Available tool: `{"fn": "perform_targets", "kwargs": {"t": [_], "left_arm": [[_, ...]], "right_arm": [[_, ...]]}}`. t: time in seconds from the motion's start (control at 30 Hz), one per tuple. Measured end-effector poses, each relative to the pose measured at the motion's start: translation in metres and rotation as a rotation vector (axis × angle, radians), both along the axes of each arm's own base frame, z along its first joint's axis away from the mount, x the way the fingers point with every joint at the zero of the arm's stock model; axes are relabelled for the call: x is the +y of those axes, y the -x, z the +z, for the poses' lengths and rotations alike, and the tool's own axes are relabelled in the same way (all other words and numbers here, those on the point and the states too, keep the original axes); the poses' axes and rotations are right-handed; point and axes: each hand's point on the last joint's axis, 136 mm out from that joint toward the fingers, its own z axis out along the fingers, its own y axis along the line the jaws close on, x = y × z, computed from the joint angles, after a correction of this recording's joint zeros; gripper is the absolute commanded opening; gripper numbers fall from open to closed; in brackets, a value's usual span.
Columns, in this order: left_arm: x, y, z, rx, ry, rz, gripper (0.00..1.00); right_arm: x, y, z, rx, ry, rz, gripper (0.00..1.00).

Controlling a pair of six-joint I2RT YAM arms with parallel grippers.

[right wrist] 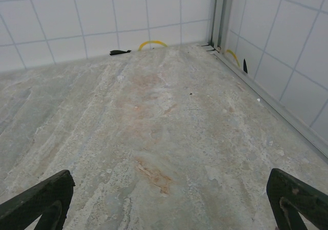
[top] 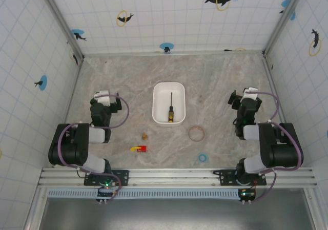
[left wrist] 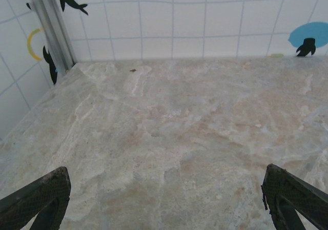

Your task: Put the screwdriver in the bin

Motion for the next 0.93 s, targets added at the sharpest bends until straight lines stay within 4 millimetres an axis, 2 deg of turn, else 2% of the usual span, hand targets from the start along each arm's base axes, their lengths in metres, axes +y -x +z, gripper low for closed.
{"fn": "perform_targets", "kwargs": {"t": [0.93], "left_arm": [[0.0008, 0.0008, 0.0030, -0.018, 0.000, 0.003, 0.97]], "right_arm": [[0.0001, 0.0000, 0.0001, 0.000, 0.000, 0.000, 0.99]]}}
